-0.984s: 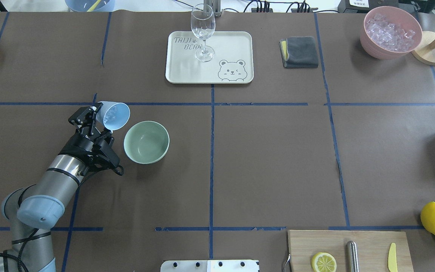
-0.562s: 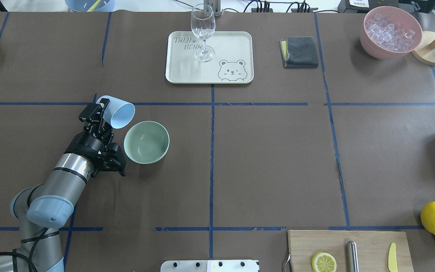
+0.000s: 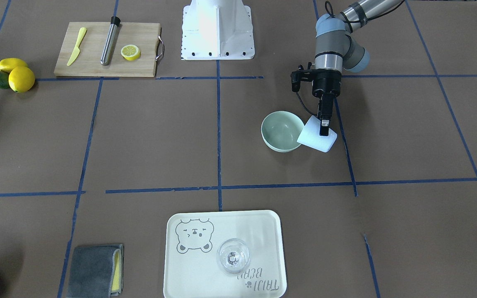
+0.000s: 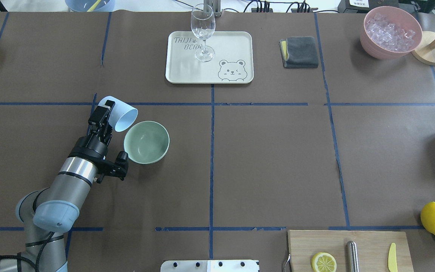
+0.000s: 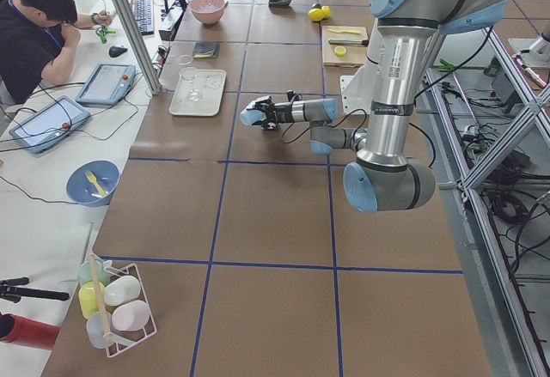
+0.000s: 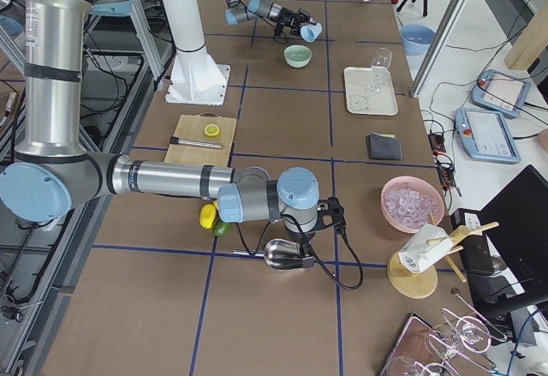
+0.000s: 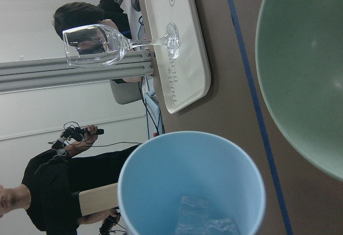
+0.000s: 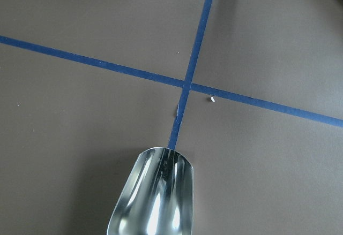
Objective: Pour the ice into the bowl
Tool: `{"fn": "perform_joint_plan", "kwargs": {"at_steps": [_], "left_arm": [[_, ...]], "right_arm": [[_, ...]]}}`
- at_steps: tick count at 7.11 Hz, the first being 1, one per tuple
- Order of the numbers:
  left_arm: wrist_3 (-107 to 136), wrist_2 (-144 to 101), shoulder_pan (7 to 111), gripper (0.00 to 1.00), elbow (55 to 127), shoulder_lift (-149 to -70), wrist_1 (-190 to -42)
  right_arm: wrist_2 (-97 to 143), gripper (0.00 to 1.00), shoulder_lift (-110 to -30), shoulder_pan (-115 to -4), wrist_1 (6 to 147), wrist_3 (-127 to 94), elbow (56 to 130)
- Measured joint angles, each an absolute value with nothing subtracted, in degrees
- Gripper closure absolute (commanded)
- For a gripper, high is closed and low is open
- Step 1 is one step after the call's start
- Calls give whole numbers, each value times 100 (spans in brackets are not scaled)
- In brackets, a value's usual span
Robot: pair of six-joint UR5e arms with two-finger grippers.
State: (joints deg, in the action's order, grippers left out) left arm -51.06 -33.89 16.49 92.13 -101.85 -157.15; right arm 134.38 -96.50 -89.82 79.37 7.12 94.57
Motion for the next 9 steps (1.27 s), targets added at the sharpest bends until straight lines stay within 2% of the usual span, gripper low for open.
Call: {"fn": "perform_joint_plan", "kwargs": {"at_steps": [9], "left_arm": [[-6700,-2901,1479,100,9237,-10222,-15715]], "right_arm": [[13438,0,-9642,-8991,7934,703,9466]]}}
